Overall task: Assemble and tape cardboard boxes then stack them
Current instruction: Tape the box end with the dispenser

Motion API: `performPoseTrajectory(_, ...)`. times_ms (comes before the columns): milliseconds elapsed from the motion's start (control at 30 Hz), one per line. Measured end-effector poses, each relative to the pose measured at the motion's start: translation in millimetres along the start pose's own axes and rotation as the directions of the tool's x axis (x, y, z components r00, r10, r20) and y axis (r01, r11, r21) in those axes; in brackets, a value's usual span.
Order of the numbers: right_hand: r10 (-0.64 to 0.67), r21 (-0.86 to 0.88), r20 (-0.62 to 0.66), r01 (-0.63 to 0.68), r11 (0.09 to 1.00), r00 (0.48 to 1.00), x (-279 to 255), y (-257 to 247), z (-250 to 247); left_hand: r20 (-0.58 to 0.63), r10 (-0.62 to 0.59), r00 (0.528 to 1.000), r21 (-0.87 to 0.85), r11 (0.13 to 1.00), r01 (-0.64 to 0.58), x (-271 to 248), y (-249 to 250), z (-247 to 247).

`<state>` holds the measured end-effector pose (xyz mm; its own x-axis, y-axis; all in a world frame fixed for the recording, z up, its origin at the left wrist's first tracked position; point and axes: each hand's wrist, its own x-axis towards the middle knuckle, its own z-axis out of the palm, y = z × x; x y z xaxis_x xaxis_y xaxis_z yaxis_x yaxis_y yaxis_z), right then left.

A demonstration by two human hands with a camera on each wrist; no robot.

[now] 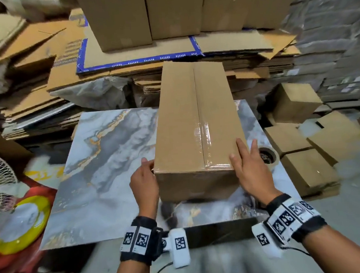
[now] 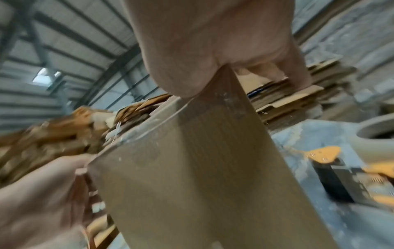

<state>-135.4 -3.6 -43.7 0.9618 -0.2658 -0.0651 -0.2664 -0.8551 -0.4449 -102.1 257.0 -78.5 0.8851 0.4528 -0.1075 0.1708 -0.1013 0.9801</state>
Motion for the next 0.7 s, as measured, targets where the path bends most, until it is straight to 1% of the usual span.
performPoseTrajectory(67,-0.017,0.172,-0.018,0.019,0.985,1.0,-0.6,3.3,-0.6,0.105,-0.103,0.989,-0.067,0.992,0.11,23.7,16.8,-7.6)
performPoseTrajectory(100,-0.03,0.215,-0.007,0.03,0.976,1.0,-1.0,3.0,-1.7,0.179,-0.134,0.975,-0.093,0.984,0.153,37.4,23.5,-8.1)
performPoseTrajectory(133,-0.044,0.232,0.022,0.038,0.972,0.999,-1.1,2.3,-2.3,0.269,-0.145,0.952,-0.098,0.979,0.177,48.4,30.6,-6.6)
performPoseTrajectory(167,-0.067,0.231,0.065,0.05,0.972,0.996,-0.8,2.0,-1.8,0.365,-0.131,0.922,-0.085,0.981,0.173,56.8,35.2,-3.3)
performPoseTrajectory(200,-0.094,0.217,0.117,0.067,0.974,0.989,0.0,1.8,-1.1,0.45,-0.099,0.888,-0.046,0.99,0.133,62.1,37.0,0.2)
performPoseTrajectory(267,-0.145,0.183,0.198,0.109,0.977,0.969,4.6,1.6,-1.5,0.584,-0.019,0.811,0.052,0.999,-0.014,65.0,35.6,2.4)
performPoseTrajectory(300,-0.166,0.175,0.226,0.128,0.976,0.96,8.0,2.0,-2.4,0.612,0.0,0.791,0.085,0.994,-0.066,63.1,34.9,-1.0)
performPoseTrajectory(333,-0.183,0.168,0.25,0.143,0.975,0.951,11.5,1.3,-4.1,0.618,0.011,0.786,0.093,0.992,-0.087,58.3,34.0,-6.6)
performPoseTrajectory(367,-0.201,0.16,0.267,0.162,0.974,0.943,14.9,-0.4,-5.1,0.603,0.016,0.798,0.088,0.992,-0.086,51.1,32.5,-14.2)
performPoseTrajectory(433,-0.238,0.16,0.276,0.2,0.967,0.931,22.1,-6.9,-5.4,0.538,0.026,0.843,0.102,0.99,-0.096,29.1,29.4,-31.9)
performPoseTrajectory(467,-0.255,0.158,0.267,0.219,0.963,0.929,26.4,-11.2,-4.5,0.492,0.041,0.87,0.154,0.979,-0.134,16.8,26.3,-40.0)
performPoseTrajectory(533,-0.272,0.118,0.212,0.252,0.961,0.939,35.3,-19.6,0.6,0.407,0.068,0.911,0.327,0.92,-0.215,-7.8,19.1,-50.7)
performPoseTrajectory(567,-0.27,0.099,0.163,0.257,0.961,0.949,38.9,-24.0,3.8,0.375,0.056,0.925,0.401,0.89,-0.217,-20.5,17.0,-51.9)
performPoseTrajectory(633,-0.247,0.079,0.06,0.242,0.967,0.967,44.4,-34.2,10.8,0.337,0.026,0.941,0.477,0.857,-0.195,-43.1,16.6,-48.0)
performPoseTrajectory(667,-0.22,0.074,0.019,0.218,0.973,0.975,45.7,-40.0,13.4,0.344,0.037,0.938,0.499,0.839,-0.216,-51.4,17.0,-45.5)
performPoseTrajectory(700,-0.192,0.071,-0.024,0.193,0.979,0.981,46.5,-46.1,15.1,0.383,0.063,0.922,0.511,0.817,-0.268,-56.0,16.1,-43.4)
